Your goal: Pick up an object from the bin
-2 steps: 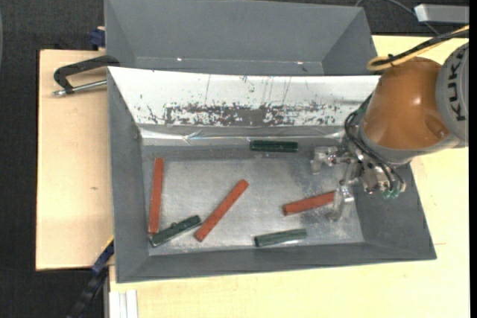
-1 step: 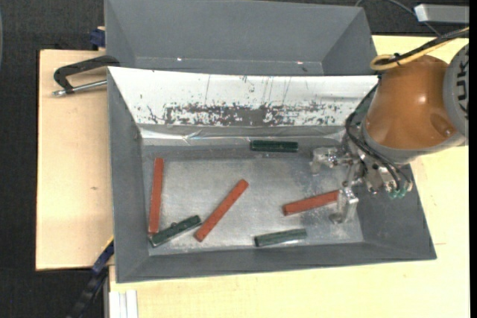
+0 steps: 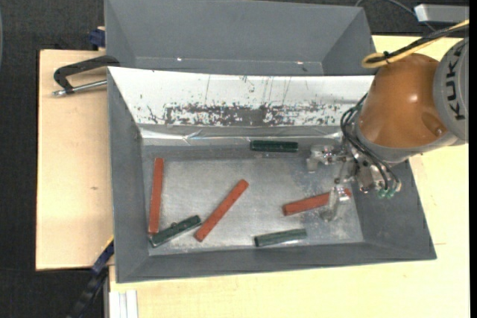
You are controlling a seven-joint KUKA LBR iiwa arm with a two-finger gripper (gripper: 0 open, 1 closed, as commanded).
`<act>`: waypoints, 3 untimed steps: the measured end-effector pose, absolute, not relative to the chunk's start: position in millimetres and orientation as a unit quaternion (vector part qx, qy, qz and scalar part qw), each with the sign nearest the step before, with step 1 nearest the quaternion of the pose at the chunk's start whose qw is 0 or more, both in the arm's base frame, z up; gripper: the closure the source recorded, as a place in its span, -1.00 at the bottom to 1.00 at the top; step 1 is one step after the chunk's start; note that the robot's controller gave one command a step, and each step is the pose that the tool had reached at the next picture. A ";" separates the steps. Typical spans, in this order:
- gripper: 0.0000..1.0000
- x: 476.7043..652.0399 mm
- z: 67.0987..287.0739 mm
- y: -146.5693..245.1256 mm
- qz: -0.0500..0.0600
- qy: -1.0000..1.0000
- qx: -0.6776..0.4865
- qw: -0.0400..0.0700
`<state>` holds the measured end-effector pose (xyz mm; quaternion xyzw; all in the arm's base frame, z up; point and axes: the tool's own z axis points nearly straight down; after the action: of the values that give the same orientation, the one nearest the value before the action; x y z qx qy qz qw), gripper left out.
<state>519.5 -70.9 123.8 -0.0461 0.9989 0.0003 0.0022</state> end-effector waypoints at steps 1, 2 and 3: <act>-1.00 505.0 67.7 -58.1 0.001 0.999 -0.044 -0.002; 1.00 516.1 70.7 -56.8 0.000 0.999 -0.050 0.002; 1.00 516.1 70.6 -56.8 0.000 0.999 -0.050 0.002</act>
Offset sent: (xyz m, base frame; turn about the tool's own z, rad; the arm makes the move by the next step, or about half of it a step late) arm -0.0046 0.0137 -0.0538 -0.0082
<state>516.1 -56.8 70.6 -0.0502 0.9987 0.0000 0.0023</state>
